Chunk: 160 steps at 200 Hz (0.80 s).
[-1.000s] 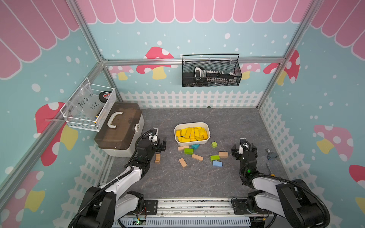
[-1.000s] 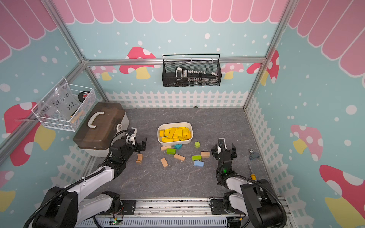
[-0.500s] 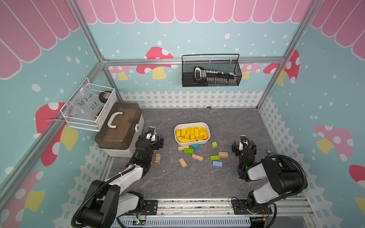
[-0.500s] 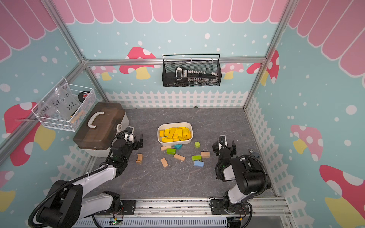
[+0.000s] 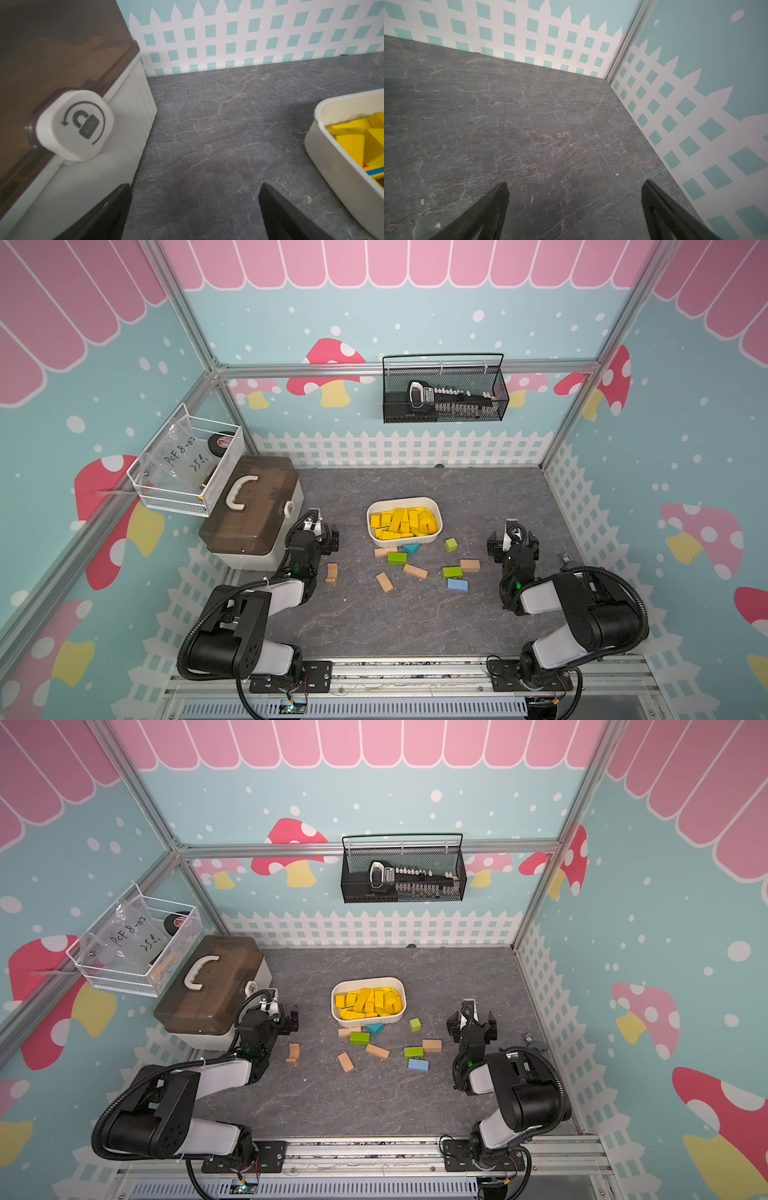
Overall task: Pick out the yellow building blocks
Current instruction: Reset both arms
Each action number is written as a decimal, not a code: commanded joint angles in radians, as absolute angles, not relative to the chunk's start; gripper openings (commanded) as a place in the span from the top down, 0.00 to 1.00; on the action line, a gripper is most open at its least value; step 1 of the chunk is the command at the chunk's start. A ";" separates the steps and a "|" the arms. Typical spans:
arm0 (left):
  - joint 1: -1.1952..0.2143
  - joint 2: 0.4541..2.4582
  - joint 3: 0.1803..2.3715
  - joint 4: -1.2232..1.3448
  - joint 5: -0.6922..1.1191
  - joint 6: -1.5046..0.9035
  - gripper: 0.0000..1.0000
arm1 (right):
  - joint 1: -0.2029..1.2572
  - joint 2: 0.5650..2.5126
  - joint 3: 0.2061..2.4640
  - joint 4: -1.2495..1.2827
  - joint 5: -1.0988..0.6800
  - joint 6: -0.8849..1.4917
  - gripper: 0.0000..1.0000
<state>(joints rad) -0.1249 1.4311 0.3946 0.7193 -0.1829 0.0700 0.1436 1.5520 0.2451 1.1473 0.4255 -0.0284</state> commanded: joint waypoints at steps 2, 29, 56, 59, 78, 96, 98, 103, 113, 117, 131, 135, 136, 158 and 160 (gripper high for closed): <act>-0.079 1.460 0.360 0.862 -0.149 0.013 0.00 | 0.139 1.544 0.256 1.155 0.421 -0.025 0.02; -0.044 1.524 0.347 0.954 -0.075 0.000 0.00 | 0.140 1.542 0.258 1.153 0.420 -0.025 0.01; -0.034 1.526 0.365 0.918 -0.019 0.011 0.00 | 0.135 1.542 0.264 1.139 0.419 -0.023 0.02; -0.030 1.526 0.371 0.906 -0.006 0.009 0.00 | 0.135 1.542 0.267 1.134 0.418 -0.021 0.02; 0.020 1.535 0.395 0.873 0.061 -0.029 0.00 | 0.067 1.531 0.342 0.957 0.416 0.081 0.02; 0.021 1.539 0.390 0.890 0.057 -0.027 0.00 | 0.024 1.520 0.320 0.990 0.359 0.104 0.01; 0.019 1.537 0.391 0.886 0.056 -0.026 0.00 | 0.025 1.523 0.320 0.998 0.358 0.101 0.01; 0.015 1.533 0.390 0.878 0.048 -0.020 0.01 | 0.027 1.522 0.318 0.996 0.325 0.089 0.02; -0.005 1.531 0.377 0.901 0.030 -0.002 0.00 | 0.029 1.518 0.329 0.963 0.134 0.014 0.01; -0.010 1.532 0.372 0.913 0.036 0.005 0.00 | 0.030 1.521 0.338 0.956 0.065 -0.021 0.01; -0.007 1.533 0.375 0.908 0.046 0.003 0.00 | 0.027 1.520 0.322 0.982 0.141 0.008 0.02; -0.004 1.535 0.378 0.907 0.050 -0.002 0.00 | 0.026 1.525 0.340 0.966 0.205 0.038 0.01; -0.003 1.536 0.379 0.905 0.052 -0.003 0.00 | 0.026 1.526 0.345 0.960 0.221 0.046 0.02; 0.019 1.538 0.390 0.889 0.070 -0.025 0.00 | 0.022 1.524 0.346 0.942 0.262 0.070 0.01; 0.019 1.538 0.390 0.890 0.069 -0.025 0.01 | 0.022 1.525 0.343 0.948 0.261 0.069 0.01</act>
